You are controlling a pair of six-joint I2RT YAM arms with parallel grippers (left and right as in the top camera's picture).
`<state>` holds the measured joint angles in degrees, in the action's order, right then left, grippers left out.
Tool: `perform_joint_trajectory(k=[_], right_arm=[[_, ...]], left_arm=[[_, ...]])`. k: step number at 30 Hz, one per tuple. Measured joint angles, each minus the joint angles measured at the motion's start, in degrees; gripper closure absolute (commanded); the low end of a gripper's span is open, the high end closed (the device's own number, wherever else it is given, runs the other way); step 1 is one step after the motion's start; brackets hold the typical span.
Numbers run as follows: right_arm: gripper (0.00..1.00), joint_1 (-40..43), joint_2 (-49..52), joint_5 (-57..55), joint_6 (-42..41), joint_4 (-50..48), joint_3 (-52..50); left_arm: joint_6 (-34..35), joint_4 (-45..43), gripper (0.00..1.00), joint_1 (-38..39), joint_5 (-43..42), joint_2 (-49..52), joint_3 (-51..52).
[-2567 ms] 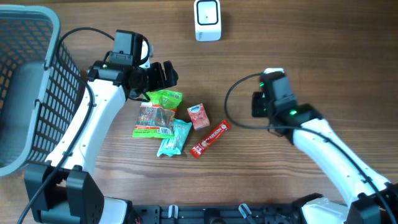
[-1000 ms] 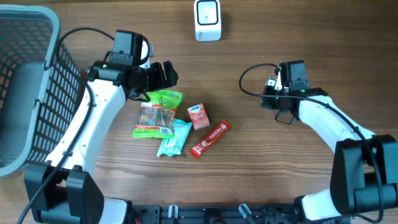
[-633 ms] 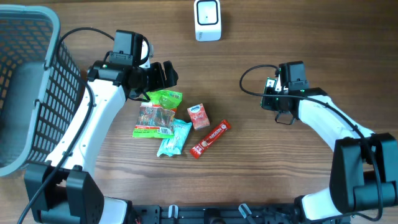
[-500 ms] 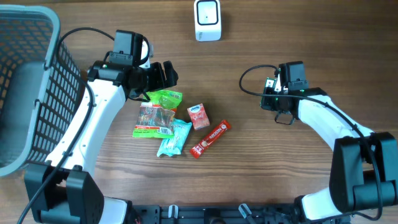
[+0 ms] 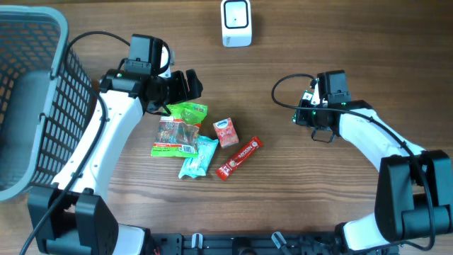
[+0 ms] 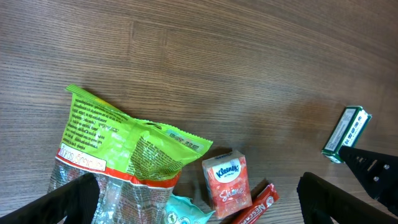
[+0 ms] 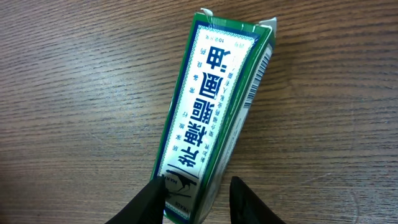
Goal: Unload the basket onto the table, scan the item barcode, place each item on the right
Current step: 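Carry the held box up and back toward the white scanner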
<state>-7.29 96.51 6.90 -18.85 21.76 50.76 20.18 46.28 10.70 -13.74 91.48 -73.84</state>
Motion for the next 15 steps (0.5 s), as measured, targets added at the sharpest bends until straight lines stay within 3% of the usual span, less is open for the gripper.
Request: perform_joint_trajectory(k=[3, 6, 7, 13, 14, 15], right_arm=[[0.89, 0.0, 0.0, 0.39, -0.22, 0.02, 0.0], [0.9, 0.02, 0.0, 0.59, -0.76, -0.42, 0.0], [0.96, 0.02, 0.0, 0.59, -0.81, -0.52, 0.0], [0.96, 0.0, 0.0, 0.2, -0.28, -0.61, 0.0], [0.94, 0.0, 0.0, -0.13, 0.85, -0.42, 0.0], [0.86, 0.0, 0.0, -0.5, 1.53, -0.15, 0.0]], left_arm=[[0.0, 0.0, 0.0, 0.0, 0.0, 0.0, 0.0], [0.0, 0.0, 0.0, 0.0, 0.0, 0.0, 0.0], [0.0, 0.0, 0.0, 0.0, 0.0, 0.0, 0.0], [0.0, -0.04, 0.0, 0.0, 0.0, 0.0, 0.0], [0.0, 0.0, 0.0, 0.0, 0.0, 0.0, 0.0], [0.0, -0.02, 0.0, 0.0, 0.0, 0.0, 0.0]])
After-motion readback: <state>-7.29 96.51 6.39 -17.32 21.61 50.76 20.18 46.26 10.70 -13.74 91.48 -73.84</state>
